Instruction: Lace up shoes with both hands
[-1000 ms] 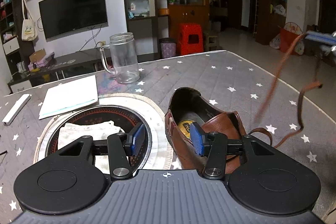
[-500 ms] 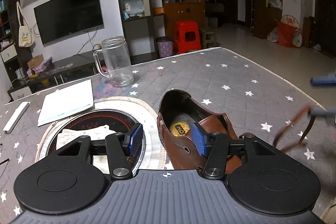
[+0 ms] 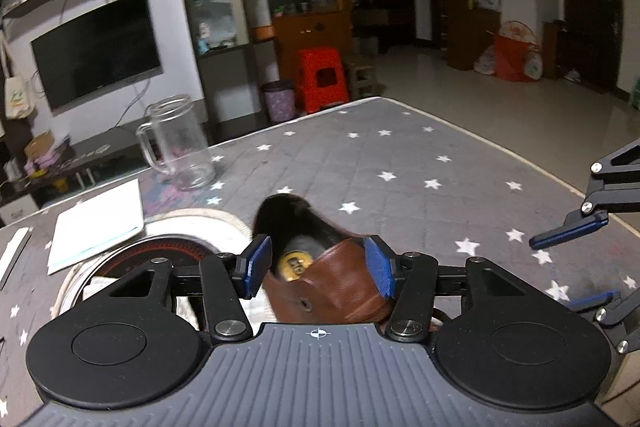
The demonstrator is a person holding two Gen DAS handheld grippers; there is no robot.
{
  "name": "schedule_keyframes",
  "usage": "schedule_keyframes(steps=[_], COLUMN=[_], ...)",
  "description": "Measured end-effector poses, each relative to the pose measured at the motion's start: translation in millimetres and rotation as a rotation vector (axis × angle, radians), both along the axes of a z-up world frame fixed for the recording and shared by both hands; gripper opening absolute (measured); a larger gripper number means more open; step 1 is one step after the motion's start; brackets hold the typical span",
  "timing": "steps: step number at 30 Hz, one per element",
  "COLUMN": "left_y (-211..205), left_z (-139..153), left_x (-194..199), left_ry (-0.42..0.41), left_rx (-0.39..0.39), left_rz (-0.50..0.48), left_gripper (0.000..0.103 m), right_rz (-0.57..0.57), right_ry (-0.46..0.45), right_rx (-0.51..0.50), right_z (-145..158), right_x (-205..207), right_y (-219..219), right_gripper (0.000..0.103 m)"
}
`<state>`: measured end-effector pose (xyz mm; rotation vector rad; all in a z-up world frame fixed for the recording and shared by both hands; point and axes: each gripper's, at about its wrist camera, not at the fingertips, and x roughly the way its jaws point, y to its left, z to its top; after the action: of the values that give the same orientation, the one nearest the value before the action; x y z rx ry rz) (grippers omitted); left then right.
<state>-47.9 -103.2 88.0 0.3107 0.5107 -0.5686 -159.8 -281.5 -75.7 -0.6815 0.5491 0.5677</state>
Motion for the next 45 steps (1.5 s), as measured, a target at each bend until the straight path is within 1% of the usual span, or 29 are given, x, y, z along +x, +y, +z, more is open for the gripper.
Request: schedule_keyframes(steps=[1, 3, 6, 9, 11, 13, 16, 17, 21, 26, 28, 30, 31, 32, 33, 36, 38, 42, 45], left_y=[-2, -7, -6, -4, -2, 0, 1, 1, 0, 2, 3, 4, 4, 5, 6, 7, 6, 6, 6], left_z=[-1, -6, -8, -8, -7, -7, -8, -9, -9, -11, -12, -13, -13, -14, -14, -13, -13, -13, -14], left_x=[-1, 0, 3, 4, 3, 2, 2, 2, 4, 6, 7, 8, 7, 7, 7, 7, 6, 5, 5], left_ry=[-0.004, -0.019, -0.014, -0.013, -0.016, -0.012, -0.004, -0.001, 0.005, 0.017, 0.023, 0.027, 0.028, 0.029, 0.028, 0.026, 0.024, 0.019, 0.023], left_rx=[0.010, 0.056, 0.062, 0.054, 0.051, 0.054, 0.061, 0.063, 0.066, 0.069, 0.072, 0.076, 0.077, 0.079, 0.079, 0.081, 0.083, 0.084, 0.080], left_rz=[-0.004, -0.007, -0.002, 0.009, 0.018, 0.022, 0.026, 0.026, 0.031, 0.042, 0.048, 0.054, 0.058, 0.062, 0.065, 0.073, 0.073, 0.073, 0.073], left_gripper=[0.053, 0.053, 0.052, 0.051, 0.052, 0.052, 0.051, 0.052, 0.052, 0.052, 0.052, 0.052, 0.052, 0.052, 0.052, 0.052, 0.052, 0.052, 0.052], right_rz=[0.006, 0.015, 0.016, -0.009, -0.023, -0.033, -0.035, -0.037, -0.052, -0.067, -0.068, -0.067, -0.069, -0.079, -0.096, -0.142, -0.175, -0.201, -0.175], right_ry=[0.009, 0.024, 0.010, -0.029, -0.029, -0.026, -0.015, -0.011, 0.016, 0.076, 0.095, 0.108, 0.102, 0.079, 0.044, -0.011, -0.051, -0.052, -0.017], right_rx=[-0.003, -0.017, 0.012, 0.102, 0.161, 0.198, 0.242, 0.248, 0.270, 0.332, 0.347, 0.362, 0.355, 0.332, 0.306, 0.266, 0.217, 0.164, 0.103], right_z=[-1, -1, 2, 11, 12, 9, 5, 4, -2, -9, -12, -14, -15, -16, -17, -17, -19, -28, -34], right_x=[-1, -7, -11, -3, 7, 18, 35, 39, 58, 76, 81, 84, 83, 82, 79, 75, 71, 66, 60], right_y=[-1, -5, -9, -12, -12, -10, -4, -2, 3, 4, 4, 3, 3, 4, 4, -2, -7, -15, -15], right_gripper=[0.048, 0.049, 0.049, 0.049, 0.049, 0.047, 0.043, 0.039, 0.036, 0.032, 0.022, 0.016, 0.010, 0.007, 0.007, 0.006, 0.005, 0.005, 0.006])
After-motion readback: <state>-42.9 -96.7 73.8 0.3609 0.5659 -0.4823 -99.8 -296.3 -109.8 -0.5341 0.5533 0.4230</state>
